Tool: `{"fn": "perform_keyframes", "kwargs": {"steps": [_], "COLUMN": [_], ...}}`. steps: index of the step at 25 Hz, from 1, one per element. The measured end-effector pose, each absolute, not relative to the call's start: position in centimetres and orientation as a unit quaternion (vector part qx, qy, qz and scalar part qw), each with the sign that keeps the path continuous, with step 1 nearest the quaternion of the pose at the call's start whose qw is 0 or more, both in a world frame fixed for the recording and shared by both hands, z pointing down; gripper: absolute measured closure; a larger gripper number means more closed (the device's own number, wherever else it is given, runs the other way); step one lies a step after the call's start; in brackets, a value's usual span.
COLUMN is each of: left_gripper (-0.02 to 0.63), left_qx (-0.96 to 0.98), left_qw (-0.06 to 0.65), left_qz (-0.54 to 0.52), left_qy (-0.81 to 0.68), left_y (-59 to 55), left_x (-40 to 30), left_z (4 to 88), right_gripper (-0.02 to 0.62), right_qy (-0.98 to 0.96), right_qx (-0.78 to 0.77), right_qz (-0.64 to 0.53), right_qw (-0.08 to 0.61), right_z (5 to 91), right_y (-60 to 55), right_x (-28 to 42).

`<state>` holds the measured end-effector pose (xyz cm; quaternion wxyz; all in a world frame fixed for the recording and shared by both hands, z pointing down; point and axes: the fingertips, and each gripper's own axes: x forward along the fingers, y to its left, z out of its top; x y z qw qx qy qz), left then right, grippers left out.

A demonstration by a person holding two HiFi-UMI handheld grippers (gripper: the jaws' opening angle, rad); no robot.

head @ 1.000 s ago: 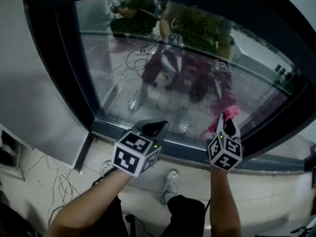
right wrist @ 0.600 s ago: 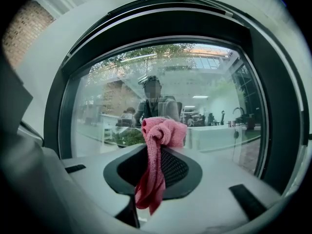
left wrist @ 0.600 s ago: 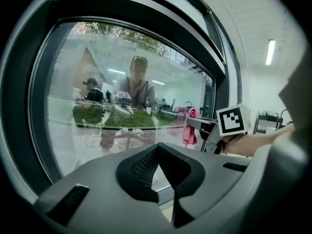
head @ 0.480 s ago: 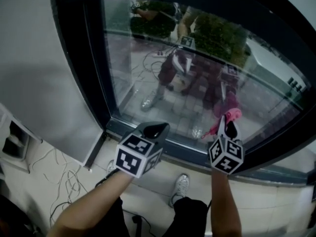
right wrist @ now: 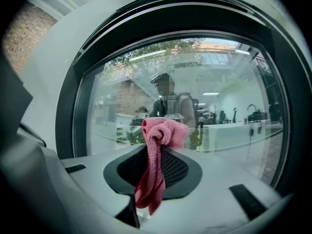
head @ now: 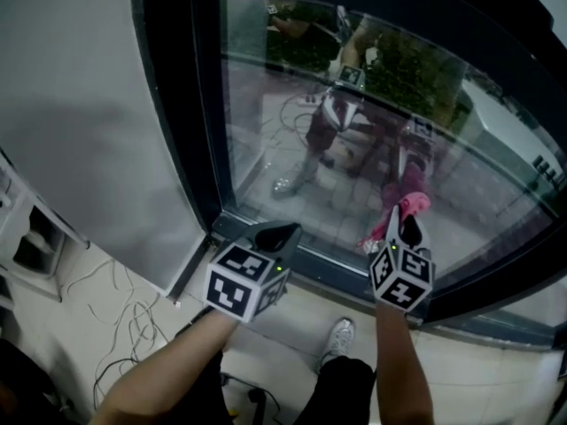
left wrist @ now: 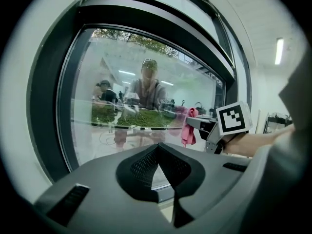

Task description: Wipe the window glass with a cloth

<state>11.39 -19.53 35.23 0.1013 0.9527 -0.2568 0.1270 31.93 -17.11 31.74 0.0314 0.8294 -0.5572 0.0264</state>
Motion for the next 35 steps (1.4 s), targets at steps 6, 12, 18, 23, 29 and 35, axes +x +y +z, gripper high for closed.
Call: {"fn": "perform_keyframes", "kwargs": {"steps": [6,12,18,23,29,35], "left_gripper": [0.6,0.6,0.6,0.6,0.6,0.6], "left_qx": [0.946,0.939,0.933,0.927,0.922,0.913], "left_qw": [0.107,0.121,0.121,0.127,0.133,0.139], "left_qz": [0.123,0.124,0.126,0.127,0.124,0.125], "left_qy": [-0.279,-0.296,-0.316,-0.328,-0.343,-0.362], "left_y": [-21.3,-22.3,-23.7,-24.5,-25.6,-26.5], "left_x": [8.3,5.8,2.8,0.9,-1.4,-3.5], "left_z": [35.5,36.1,36.2,36.6,36.8,37.1], "right_gripper": [0.529,0.529,0.529,0.529,0.529,0.529], "right_qy": [-0.572,-0.596,-0.619,-0.634,-0.659,-0.675], "right_qx": [0.819,0.802,0.784,0.772,0.75,0.736], "right_qz": [0.028,0.033,0.036,0.036,0.034,0.039], "right_qw": [0.032,0.032,0.027,0.028,0.039,0.038], "right_z": [31.9,32.2,32.3,32.4,32.8,33.1], "right_y": [-19.8,-22.1,-24.6,-26.5,-28.8,-31.4], "right_x": [28.7,25.7,22.4,20.0,16.7,14.1]}}
